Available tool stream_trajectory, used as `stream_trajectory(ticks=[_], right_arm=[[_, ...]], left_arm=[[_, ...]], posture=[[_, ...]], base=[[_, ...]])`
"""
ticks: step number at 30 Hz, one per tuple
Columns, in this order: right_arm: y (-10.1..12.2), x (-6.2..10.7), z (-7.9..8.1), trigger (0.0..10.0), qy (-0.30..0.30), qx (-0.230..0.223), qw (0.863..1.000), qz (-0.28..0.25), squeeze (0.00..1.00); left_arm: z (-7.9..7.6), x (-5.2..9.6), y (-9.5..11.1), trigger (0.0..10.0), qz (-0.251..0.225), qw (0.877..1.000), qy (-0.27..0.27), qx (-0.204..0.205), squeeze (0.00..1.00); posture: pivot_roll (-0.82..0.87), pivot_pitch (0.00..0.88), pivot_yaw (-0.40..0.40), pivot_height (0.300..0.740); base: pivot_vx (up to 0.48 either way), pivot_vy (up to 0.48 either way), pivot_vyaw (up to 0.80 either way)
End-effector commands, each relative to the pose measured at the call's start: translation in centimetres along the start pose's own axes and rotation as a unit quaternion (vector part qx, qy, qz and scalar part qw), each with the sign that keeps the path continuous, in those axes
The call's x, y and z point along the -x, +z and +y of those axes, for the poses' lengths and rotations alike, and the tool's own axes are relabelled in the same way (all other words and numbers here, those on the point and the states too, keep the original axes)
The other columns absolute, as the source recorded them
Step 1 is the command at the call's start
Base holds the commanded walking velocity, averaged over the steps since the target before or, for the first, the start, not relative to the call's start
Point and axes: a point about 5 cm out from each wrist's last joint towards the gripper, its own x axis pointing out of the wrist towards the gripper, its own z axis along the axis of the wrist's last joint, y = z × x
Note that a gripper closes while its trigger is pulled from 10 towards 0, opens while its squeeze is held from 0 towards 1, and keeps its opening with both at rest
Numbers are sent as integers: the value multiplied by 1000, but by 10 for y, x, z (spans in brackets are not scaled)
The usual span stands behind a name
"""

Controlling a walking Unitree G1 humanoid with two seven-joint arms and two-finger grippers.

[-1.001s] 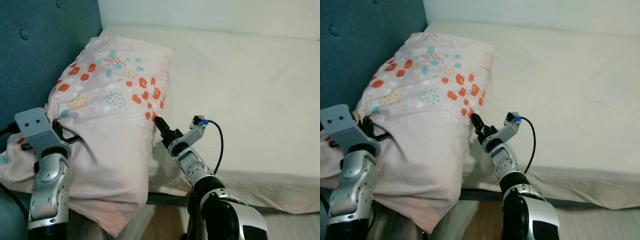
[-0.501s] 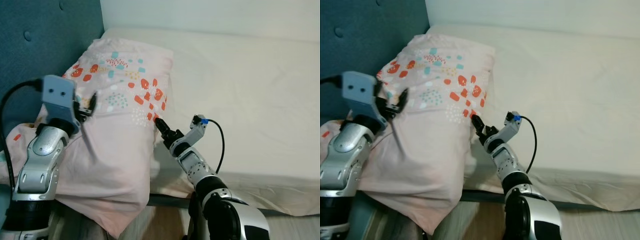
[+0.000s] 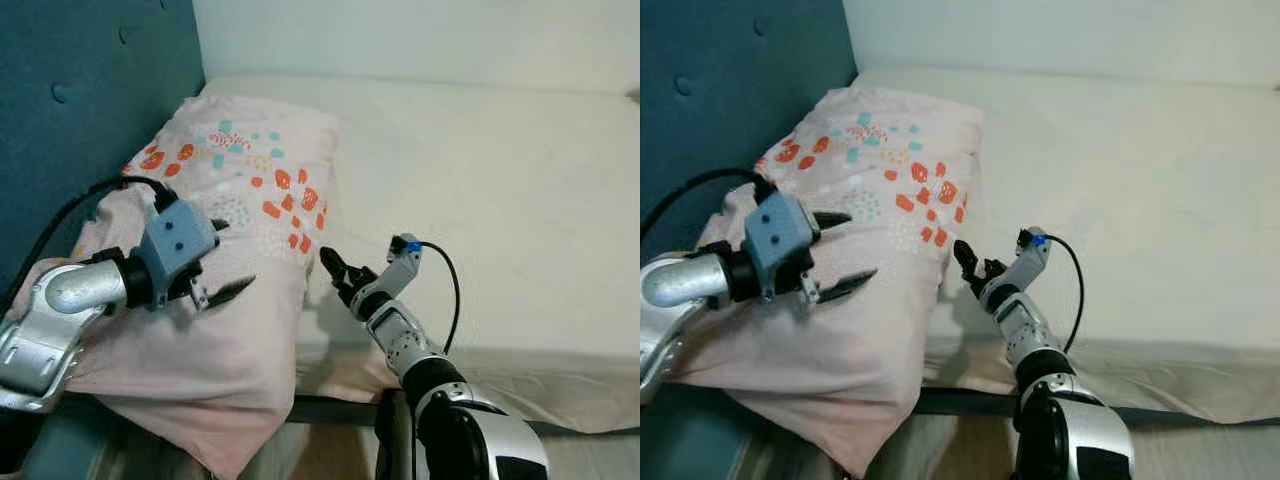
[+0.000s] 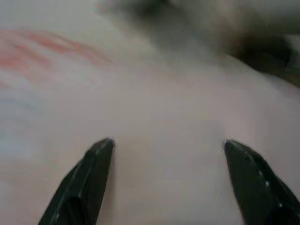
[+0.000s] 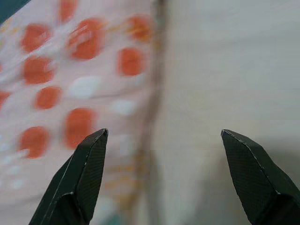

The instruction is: Clean up the room

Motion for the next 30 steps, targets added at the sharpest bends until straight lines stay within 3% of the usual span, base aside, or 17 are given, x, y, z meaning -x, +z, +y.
stream_trajectory(ticks=[1, 4, 5, 6, 7, 9, 11, 15, 17, 20, 22, 24, 25, 26, 27, 29, 30], right_arm=[[0, 1, -2, 10000, -2, 10, 1000, 2, 0], [3, 4, -9, 10000, -13, 19, 1000, 1, 0], [3, 4, -9, 10000, -13, 19, 1000, 1, 0], [4, 6, -13, 10000, -18, 25, 1000, 1, 0], [4, 6, -13, 10000, -18, 25, 1000, 1, 0], [5, 8, -16, 10000, -20, 29, 999, 0, 0], [5, 9, -17, 10000, -22, 30, 999, 0, 0], [4, 12, -22, 10000, -29, 35, 999, 4, 0], [4, 13, -23, 10000, -30, 36, 999, 3, 0], [5, 13, -24, 10000, -33, 36, 999, 0, 0], [5, 13, -24, 10000, -33, 36, 999, 0, 0], [6, 13, -24, 10000, -34, 35, 999, -2, 0], [6, 14, -24, 10000, -34, 35, 999, -3, 0], [6, 14, -24, 10000, -34, 35, 999, -3, 0], [6, 14, -25, 10000, -35, 35, 999, -4, 0], [6, 14, -25, 10000, -36, 35, 999, -4, 0], [6, 15, -26, 10000, -37, 36, 999, -5, 0]], left_arm=[[-12, -4, 1, 10000, 5, 998, -59, -5, 0], [-43, -13, -15, 10000, 50, 983, -177, 4, 0], [-43, -13, -15, 10000, 50, 983, -177, 4, 0], [-65, -17, -24, 10000, 71, 966, -246, 16, 0], [-65, -17, -24, 10000, 71, 966, -246, 16, 0], [-81, -19, -30, 10000, 80, 952, -296, 29, 0], [-86, -20, -32, 10000, 83, 947, -309, 34, 0], [-111, -21, -47, 10000, 127, 915, -381, 27, 0], [-114, -22, -53, 10000, 142, 911, -386, 26, 0], [-103, -36, -70, 10000, 182, 929, -324, -9, 0], [-103, -36, -70, 10000, 182, 929, -324, -9, 0], [-79, -53, -84, 10000, 226, 948, -216, -67, 0], [-61, -62, -91, 10000, 255, 950, -142, -108, 0], [-61, -62, -91, 10000, 255, 950, -142, -108, 0], [-47, -69, -86, 10000, 246, 957, -93, -122, 0], [-39, -73, -82, 10000, 238, 961, -61, -129, 0], [-26, -79, -74, 10000, 223, 964, -17, -146, 0]], posture=[[152, 75, -45, 445], [144, 61, -39, 445], [144, 61, -39, 445], [137, 59, -35, 445], [137, 59, -35, 445], [136, 58, -35, 445], [135, 54, -37, 445], [126, 50, -35, 445], [122, 53, -32, 445], [122, 53, -32, 445], [122, 53, -32, 445], [122, 53, -32, 445], [122, 53, -32, 445], [122, 53, -32, 445], [111, 60, -26, 445], [111, 60, -26, 445], [103, 64, -24, 445]], base=[[0, 0, 0], [0, 0, 0], [0, 0, 0], [0, 0, 0], [0, 0, 0], [0, 0, 0], [0, 0, 0], [0, 0, 0], [0, 0, 0], [0, 0, 0], [0, 0, 0], [0, 0, 0], [0, 0, 0], [0, 0, 0], [0, 0, 0], [0, 0, 0], [0, 0, 0]])
